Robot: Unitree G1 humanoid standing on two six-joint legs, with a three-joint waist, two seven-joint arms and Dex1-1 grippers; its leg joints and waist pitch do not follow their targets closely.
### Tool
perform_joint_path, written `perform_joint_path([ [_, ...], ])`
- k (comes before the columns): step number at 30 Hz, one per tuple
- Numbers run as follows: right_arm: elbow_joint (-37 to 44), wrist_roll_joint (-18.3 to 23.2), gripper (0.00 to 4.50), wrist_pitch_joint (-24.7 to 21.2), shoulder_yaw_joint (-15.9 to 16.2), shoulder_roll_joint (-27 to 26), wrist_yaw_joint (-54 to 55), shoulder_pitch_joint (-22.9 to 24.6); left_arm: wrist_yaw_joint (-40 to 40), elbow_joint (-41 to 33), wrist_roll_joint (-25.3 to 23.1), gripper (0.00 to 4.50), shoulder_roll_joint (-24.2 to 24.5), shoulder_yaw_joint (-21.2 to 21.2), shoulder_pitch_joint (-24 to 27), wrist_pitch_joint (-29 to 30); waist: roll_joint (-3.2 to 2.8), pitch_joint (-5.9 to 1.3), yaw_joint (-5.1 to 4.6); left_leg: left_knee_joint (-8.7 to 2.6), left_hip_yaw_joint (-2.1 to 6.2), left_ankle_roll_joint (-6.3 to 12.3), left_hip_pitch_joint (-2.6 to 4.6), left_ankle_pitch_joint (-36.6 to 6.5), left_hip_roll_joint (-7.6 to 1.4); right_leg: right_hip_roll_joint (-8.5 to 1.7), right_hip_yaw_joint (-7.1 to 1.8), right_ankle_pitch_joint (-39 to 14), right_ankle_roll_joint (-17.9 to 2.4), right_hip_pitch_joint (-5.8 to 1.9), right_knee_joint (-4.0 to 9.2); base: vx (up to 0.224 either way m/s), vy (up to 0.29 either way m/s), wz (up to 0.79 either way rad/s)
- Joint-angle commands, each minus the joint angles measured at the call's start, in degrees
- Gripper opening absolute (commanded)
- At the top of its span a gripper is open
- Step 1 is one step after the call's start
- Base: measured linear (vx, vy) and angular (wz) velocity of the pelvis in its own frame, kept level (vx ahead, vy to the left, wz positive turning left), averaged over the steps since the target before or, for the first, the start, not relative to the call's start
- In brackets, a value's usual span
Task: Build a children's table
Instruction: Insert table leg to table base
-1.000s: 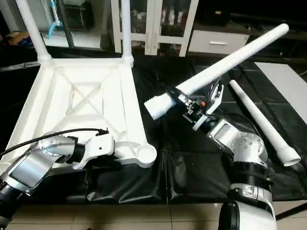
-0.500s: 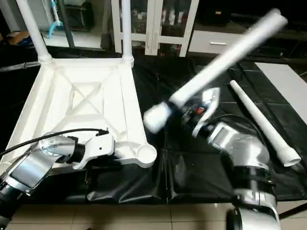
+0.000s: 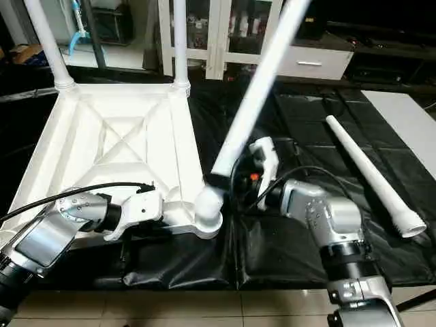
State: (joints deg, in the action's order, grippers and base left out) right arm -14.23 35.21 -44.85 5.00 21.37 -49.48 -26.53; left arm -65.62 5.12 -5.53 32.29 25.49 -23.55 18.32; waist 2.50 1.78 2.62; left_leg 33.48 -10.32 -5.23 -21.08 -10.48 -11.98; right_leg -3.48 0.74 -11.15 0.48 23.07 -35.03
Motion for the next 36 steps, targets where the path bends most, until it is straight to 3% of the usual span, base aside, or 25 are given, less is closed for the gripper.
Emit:
perform_joint_path([
  [1, 0.33, -0.62, 1.84, -0.46, -0.05, 1.01, -1.04, -0.15, -1.34, 0.86, -1.41, 0.00, 0.24, 2.96, 0.35, 0.04, -0.19, -2.88, -0.23, -3.70, -0.18, -0.42, 0.82, -9.78, -0.87, -2.71, -1.34, -7.36, -11.30, -2.27, 3.60, 0.000, 0.000, 0.00],
  [4, 1.52, -1.29, 1.84, -0.64, 1.19, 2.29, -2.37, 0.07, -1.37, 0.93, -1.43, 0.00, 0.23, 3.03, 0.24, 0.10, -0.23, -2.89, -0.23, -3.62, -0.23, -0.12, 0.92, -9.61, -0.89, -2.66, -1.35, -6.60, -11.63, -2.24, 3.58, 0.000, 0.000, 0.00],
  [11, -0.18, -6.29, 1.84, 3.95, 3.41, 0.99, 0.32, 0.64, -1.24, 1.49, -1.52, 0.00, -0.13, 3.12, -0.16, -0.30, -0.27, -2.88, -0.08, -3.56, -0.29, -0.17, 0.95, -9.15, -0.83, -2.64, -1.36, -5.81, -11.97, -2.20, 3.48, 0.000, 0.000, 0.00],
  [24, 0.76, -13.46, 1.84, 12.84, 5.96, -1.21, 5.93, 4.03, -1.17, 1.25, -1.38, 0.00, -0.08, 3.24, 0.00, -0.11, -0.12, -2.40, -1.24, -4.26, 0.52, -2.31, 1.01, -18.53, -0.83, -2.69, -1.33, -19.54, -7.99, -1.39, 4.78, 0.000, 0.000, 0.00],
  [36, -0.05, -18.52, 1.84, 19.23, 8.75, -0.33, 6.15, 5.33, -1.53, 1.02, -1.50, 0.00, -0.24, 3.38, 0.12, 0.29, -0.13, -2.28, -1.52, -4.42, 0.67, -2.26, 0.99, -20.98, -0.85, -2.65, -1.37, -21.24, -7.42, -1.02, 5.09, 0.000, 0.000, 0.00],
])
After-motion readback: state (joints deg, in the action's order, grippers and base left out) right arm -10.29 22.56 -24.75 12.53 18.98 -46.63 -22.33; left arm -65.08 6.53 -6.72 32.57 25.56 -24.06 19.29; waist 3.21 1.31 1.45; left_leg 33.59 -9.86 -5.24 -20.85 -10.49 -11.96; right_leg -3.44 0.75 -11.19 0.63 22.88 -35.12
